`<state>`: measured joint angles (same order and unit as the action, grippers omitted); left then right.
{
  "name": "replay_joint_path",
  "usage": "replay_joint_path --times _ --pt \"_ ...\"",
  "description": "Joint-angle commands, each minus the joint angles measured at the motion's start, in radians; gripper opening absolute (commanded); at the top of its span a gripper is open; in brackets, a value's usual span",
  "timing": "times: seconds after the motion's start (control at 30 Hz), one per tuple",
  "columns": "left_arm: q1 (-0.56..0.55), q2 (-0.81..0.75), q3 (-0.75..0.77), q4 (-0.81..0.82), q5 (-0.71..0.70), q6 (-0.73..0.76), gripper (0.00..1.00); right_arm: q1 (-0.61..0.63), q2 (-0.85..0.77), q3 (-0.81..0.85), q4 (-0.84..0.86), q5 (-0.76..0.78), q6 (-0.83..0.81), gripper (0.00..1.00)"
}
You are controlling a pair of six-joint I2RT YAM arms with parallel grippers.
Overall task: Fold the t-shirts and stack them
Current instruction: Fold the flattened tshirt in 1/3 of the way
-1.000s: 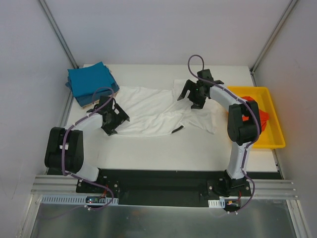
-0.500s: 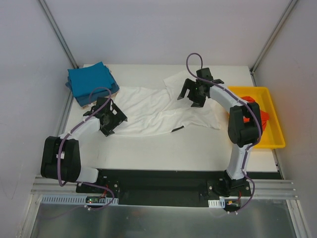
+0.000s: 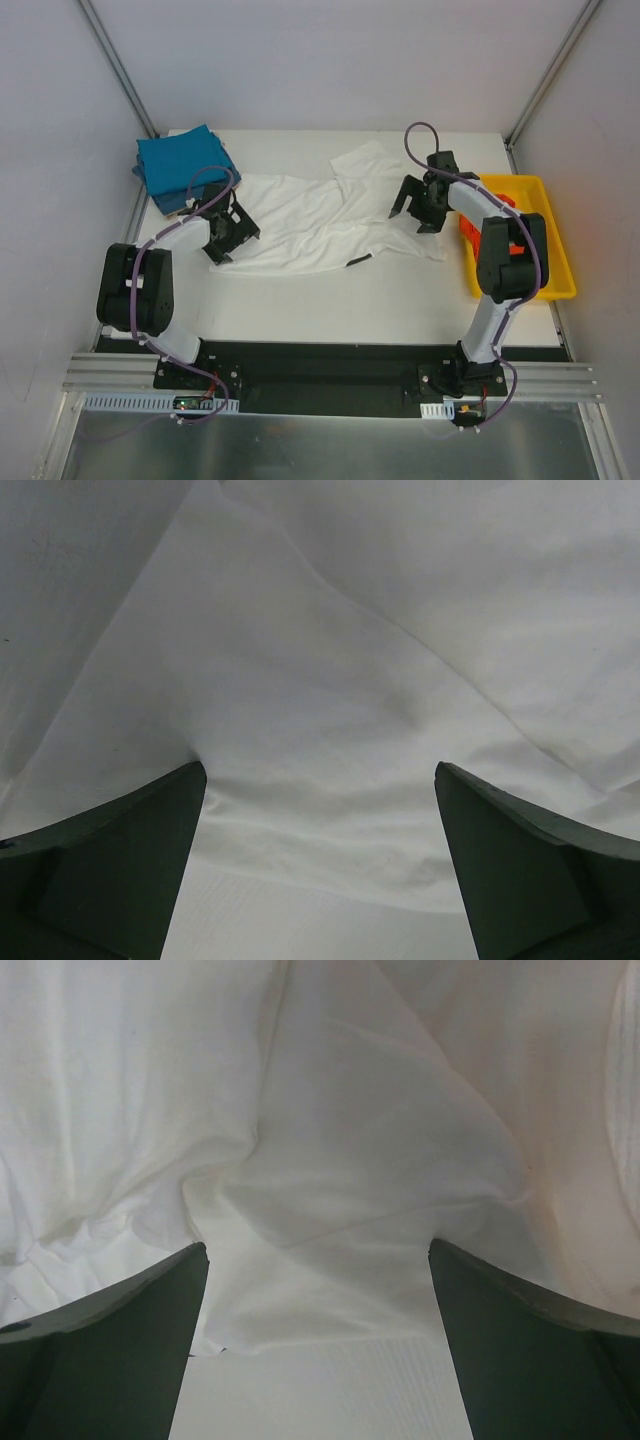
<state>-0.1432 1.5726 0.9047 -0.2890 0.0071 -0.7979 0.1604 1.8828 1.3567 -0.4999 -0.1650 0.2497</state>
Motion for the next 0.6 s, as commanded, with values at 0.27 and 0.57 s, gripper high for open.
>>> replay_joint_path --times 0.27,0.57 --pt "0.036 -0.101 -0.223 -0.025 -0.01 0.031 1.0 -0.018 -0.253 -0.48 0.05 -0.044 0.036 0.96" --pt "0.037 -0.472 -0.461 -0.228 -0.047 -0.11 0.99 -0.024 -0.643 -0.803 -0.13 0.047 0.168 0.96"
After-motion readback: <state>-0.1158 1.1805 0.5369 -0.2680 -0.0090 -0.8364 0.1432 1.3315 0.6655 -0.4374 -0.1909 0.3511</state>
